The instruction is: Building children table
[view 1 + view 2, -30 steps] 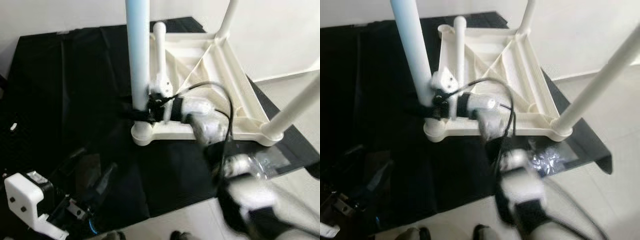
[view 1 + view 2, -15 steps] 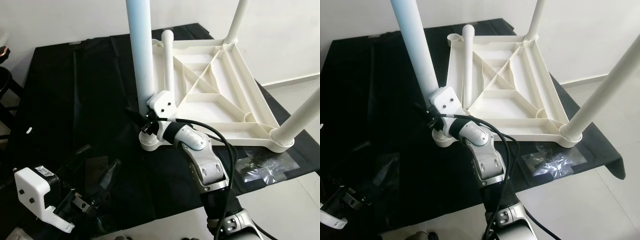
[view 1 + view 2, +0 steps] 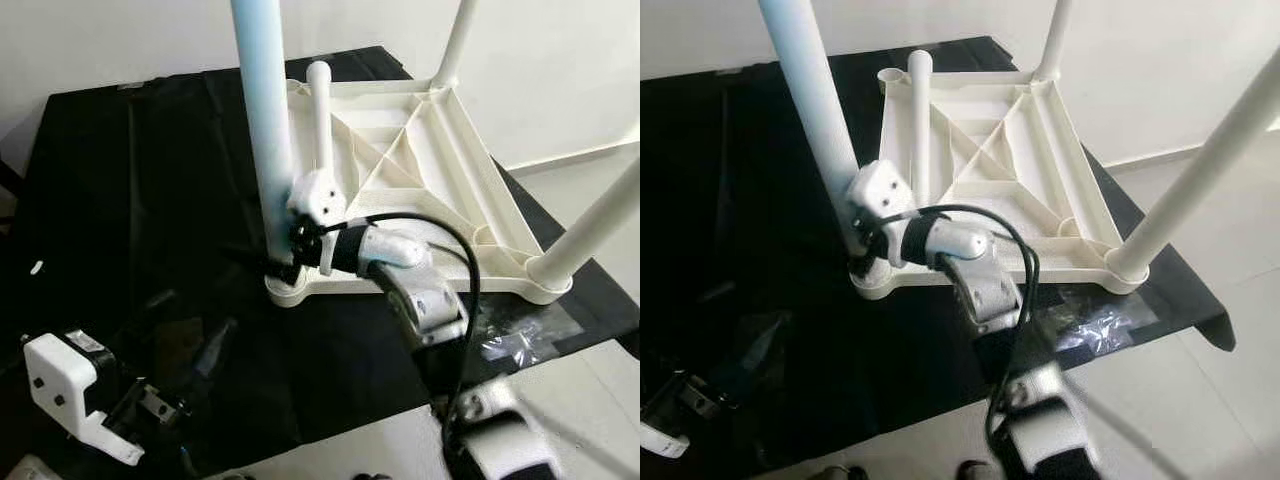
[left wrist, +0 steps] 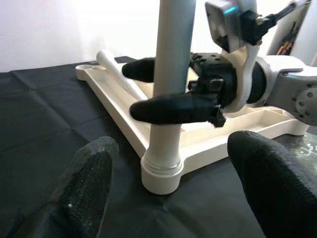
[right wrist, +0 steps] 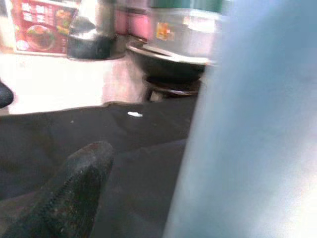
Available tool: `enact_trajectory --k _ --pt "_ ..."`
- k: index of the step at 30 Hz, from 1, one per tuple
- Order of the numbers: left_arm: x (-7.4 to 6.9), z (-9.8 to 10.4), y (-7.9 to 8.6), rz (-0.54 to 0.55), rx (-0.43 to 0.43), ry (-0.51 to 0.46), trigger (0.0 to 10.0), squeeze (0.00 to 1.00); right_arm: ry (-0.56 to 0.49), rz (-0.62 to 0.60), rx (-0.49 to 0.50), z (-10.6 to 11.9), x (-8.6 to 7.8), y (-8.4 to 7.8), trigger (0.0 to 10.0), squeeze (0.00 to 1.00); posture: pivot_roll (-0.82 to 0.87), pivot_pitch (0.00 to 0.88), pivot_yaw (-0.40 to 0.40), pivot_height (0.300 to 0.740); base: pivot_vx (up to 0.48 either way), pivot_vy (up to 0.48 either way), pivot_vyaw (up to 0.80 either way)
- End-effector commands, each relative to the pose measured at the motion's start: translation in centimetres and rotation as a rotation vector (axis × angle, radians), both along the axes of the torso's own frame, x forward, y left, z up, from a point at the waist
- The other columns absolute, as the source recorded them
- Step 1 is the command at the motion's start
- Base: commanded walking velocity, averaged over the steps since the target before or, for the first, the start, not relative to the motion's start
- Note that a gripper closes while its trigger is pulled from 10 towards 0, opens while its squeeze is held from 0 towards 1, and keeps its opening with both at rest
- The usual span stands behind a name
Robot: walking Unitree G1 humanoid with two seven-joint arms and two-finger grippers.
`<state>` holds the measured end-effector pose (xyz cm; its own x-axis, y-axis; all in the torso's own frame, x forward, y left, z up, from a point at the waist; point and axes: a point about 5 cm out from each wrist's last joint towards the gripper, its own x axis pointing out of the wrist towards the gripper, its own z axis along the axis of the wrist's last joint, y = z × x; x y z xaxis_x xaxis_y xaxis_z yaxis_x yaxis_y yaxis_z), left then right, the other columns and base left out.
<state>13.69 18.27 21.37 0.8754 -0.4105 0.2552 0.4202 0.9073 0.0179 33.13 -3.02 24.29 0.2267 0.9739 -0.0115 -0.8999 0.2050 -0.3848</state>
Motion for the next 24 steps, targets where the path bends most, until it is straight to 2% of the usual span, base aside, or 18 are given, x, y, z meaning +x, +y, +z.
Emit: enact_trajectory --k 1,3,6,17,18,24 --pt "-0.4 0.0 -0.2 -0.006 0.006 0.01 10.0 0.0 -0.026 0.085 -0.074 0.6 0.9 -0.6 10.0 0.0 0.16 0.196 -0.048 0.74 0.0 0.0 0.0" --pt "-0.6 -0.1 -0.4 -0.008 0.004 0.017 10.0 0.0 -0.036 0.116 -0.119 1.6 2.1 -0.9 10.0 0.0 0.17 0.205 -0.048 0.74 0.0 0.0 0.0" --pt "-0.9 0.0 -0.4 -0.01 0.004 0.026 10.0 0.0 -0.013 0.172 -0.147 2.4 2.6 -0.8 10.0 0.0 0.18 0.226 -0.051 0.74 0.0 0.0 0.0" --pt "-1.6 0.0 -0.4 -0.008 0.006 0.046 10.0 0.0 0.072 0.278 -0.189 3.1 3.1 -1.0 10.0 0.0 0.2 0.255 -0.056 0.74 0.0 0.0 0.0" --pt "-1.7 0.0 -0.4 -0.007 0.006 0.05 10.0 0.0 0.099 0.299 -0.189 3.0 3.1 -0.9 0.0 0.0 0.2 0.265 -0.056 0.74 0.0 0.0 0.0" --pt "-2.0 0.1 -0.5 -0.004 0.007 0.054 10.0 0.0 0.116 0.343 -0.192 2.9 3.4 -0.9 0.0 0.0 0.2 0.269 -0.058 0.74 0.0 0.0 0.0"
